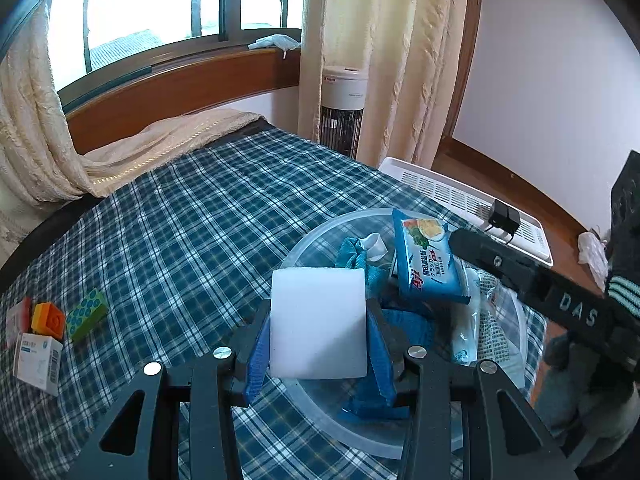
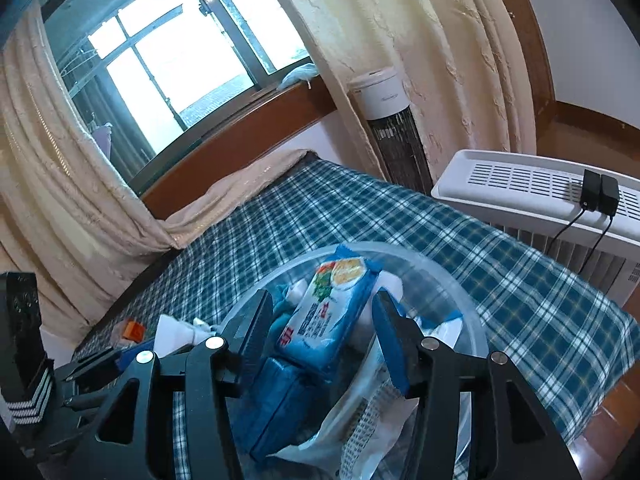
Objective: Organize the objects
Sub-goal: 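Lower the packet and sponge into the bowl and open both grippers, then move both grippers back to the remaining items, then grasp the green dotted sponge with the right gripper while the left grasps the red-white packet, then carry the green sponge and red-white packet over the clear bowl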
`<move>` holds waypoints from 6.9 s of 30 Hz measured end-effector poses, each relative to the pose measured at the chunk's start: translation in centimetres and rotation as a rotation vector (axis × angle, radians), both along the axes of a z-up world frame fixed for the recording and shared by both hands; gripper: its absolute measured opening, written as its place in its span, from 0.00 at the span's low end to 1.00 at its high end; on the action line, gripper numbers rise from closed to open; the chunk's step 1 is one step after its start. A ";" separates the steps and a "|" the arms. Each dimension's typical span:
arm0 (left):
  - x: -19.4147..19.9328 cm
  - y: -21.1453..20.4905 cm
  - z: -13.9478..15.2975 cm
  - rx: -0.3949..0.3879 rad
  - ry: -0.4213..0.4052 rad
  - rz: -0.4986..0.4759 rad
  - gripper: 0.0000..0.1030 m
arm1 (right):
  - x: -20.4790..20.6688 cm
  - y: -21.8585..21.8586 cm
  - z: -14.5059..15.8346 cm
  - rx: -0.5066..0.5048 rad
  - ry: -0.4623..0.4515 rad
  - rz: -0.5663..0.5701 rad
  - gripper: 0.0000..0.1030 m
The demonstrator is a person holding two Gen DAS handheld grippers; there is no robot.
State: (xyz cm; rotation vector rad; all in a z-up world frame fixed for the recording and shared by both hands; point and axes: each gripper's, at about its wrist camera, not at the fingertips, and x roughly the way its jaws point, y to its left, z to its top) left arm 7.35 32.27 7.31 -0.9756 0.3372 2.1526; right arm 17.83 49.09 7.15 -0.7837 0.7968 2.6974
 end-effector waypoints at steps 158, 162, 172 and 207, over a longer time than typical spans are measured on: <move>-25.2 -33.0 -6.4 -0.059 -0.100 0.710 0.51 | -21.7 -27.3 -4.2 0.288 -0.249 0.439 0.61; -24.7 -32.9 -5.4 -0.040 -0.085 0.701 0.51 | -20.0 -27.0 -3.1 0.271 -0.219 0.423 0.61; -22.7 -32.3 -2.1 0.023 -0.026 0.667 0.50 | -15.8 -26.3 -0.7 0.246 -0.162 0.389 0.61; -13.1 -24.9 3.1 0.100 0.122 0.354 0.50 | -1.2 -16.5 4.1 0.277 -0.117 0.055 0.61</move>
